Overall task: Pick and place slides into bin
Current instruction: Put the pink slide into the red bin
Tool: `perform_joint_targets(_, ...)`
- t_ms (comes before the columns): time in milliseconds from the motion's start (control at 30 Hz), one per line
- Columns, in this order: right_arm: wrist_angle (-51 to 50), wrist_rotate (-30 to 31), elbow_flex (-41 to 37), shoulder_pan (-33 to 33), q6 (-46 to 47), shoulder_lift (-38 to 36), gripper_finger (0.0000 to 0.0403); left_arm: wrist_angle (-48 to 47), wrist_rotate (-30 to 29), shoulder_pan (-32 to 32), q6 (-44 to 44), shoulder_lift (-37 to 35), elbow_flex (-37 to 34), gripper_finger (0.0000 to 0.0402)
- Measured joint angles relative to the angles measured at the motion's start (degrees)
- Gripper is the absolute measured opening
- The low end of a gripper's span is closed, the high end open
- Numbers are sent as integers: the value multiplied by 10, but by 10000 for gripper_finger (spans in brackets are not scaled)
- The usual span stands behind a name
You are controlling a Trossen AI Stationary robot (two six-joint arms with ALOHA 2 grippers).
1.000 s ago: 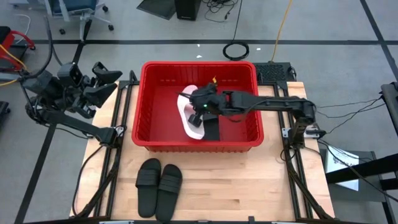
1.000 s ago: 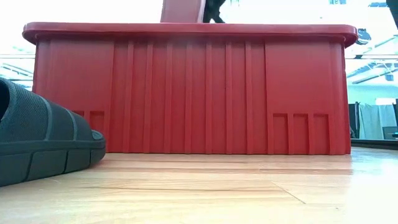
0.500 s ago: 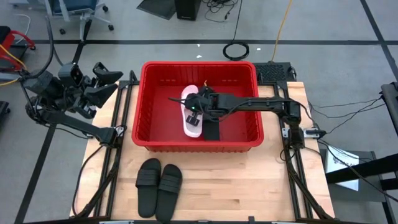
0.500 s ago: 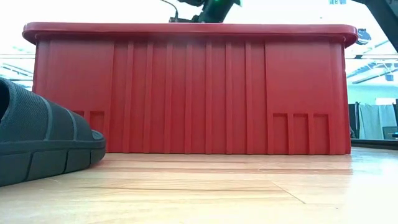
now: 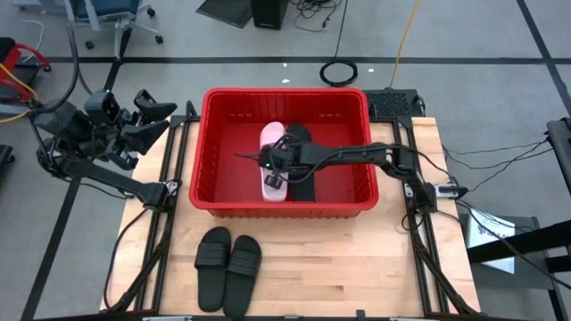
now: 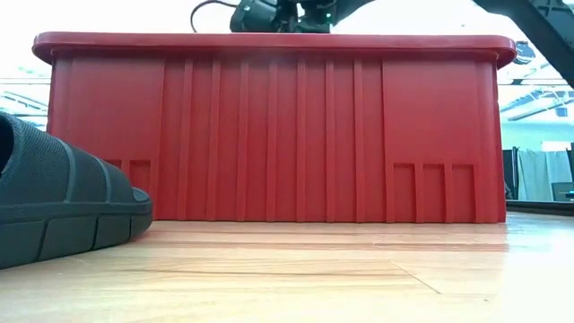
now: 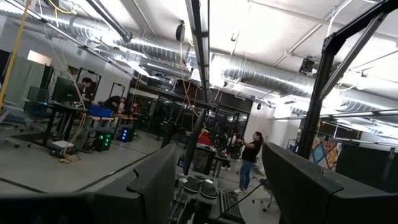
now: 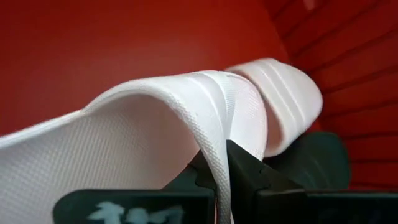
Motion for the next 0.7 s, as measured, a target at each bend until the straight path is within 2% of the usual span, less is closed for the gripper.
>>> perform_joint_targets(267, 7, -7, 1, -4, 2, 26, 9, -4, 0, 0, -14, 0, 0, 237)
perform_joint_targets(367, 6, -28, 1, -6, 0, 27, 9, -4, 0, 0, -17, 0, 0, 237)
perform_joint_targets(700, 9, -32, 0, -21, -10, 27, 9, -4, 0, 0, -17, 0, 0, 237)
